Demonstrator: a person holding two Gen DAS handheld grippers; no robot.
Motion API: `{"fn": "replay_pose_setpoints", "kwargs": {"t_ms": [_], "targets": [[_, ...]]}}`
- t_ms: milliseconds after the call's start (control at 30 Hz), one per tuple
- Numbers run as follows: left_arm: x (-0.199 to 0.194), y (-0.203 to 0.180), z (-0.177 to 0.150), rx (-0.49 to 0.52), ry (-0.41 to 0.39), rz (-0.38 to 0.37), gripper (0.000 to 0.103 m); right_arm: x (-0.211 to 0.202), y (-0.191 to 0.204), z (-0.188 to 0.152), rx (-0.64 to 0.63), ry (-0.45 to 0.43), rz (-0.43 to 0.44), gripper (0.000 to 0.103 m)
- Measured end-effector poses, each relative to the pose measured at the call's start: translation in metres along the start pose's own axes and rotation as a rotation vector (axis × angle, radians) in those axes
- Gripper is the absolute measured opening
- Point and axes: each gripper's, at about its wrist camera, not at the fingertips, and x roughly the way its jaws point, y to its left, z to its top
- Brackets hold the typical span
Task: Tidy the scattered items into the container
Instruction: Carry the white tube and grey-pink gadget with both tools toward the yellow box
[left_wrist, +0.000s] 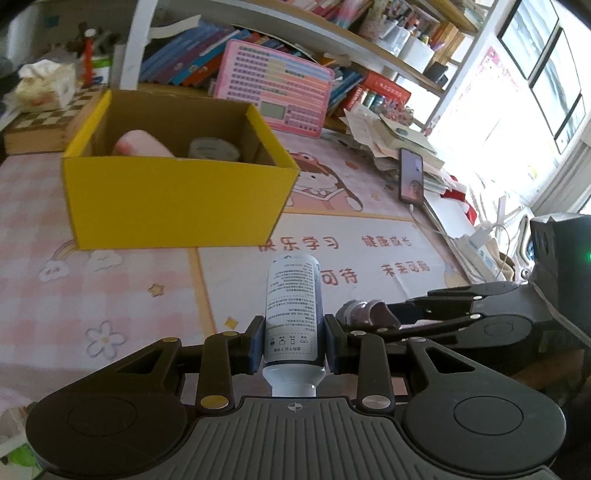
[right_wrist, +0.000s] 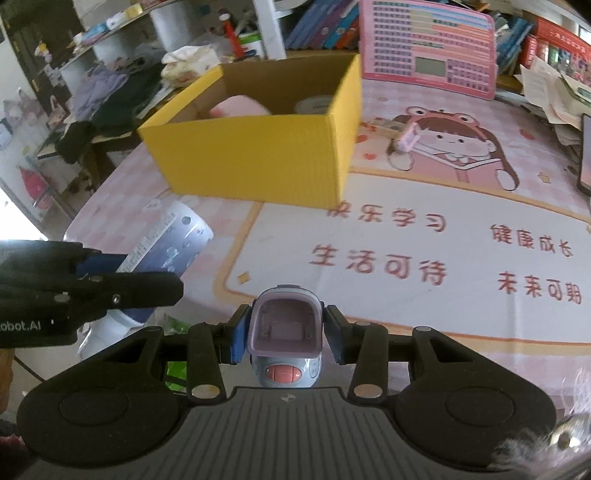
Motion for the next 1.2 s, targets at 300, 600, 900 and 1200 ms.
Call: {"fn": "replay_pose_setpoints", "kwargs": {"t_ms": [300,600,900,1200], "targets": [[-0.025,0.026,-0.018,-0.066,-0.024,0.037,0.031,0.003,0.044,-0.010,-0.094,0.018,0.017,0.040],[-0.046,0.043,-0.027,-0.111,-0.065,0.069,0.031,0.009,0.076,-0.009,-0.189,0.028,0.043,0.040],[-0.058,0.055,-0.030,-0.141,-0.093,0.098,0.031,0.015,0.091,-0.002,-0.235,0.038,0.068,0.040],[-0.064,0.064,-0.025,-0.155,-0.129,0.114,0.031,0.017,0.098,0.009,-0.263,0.014,0.070,0.040]]}}
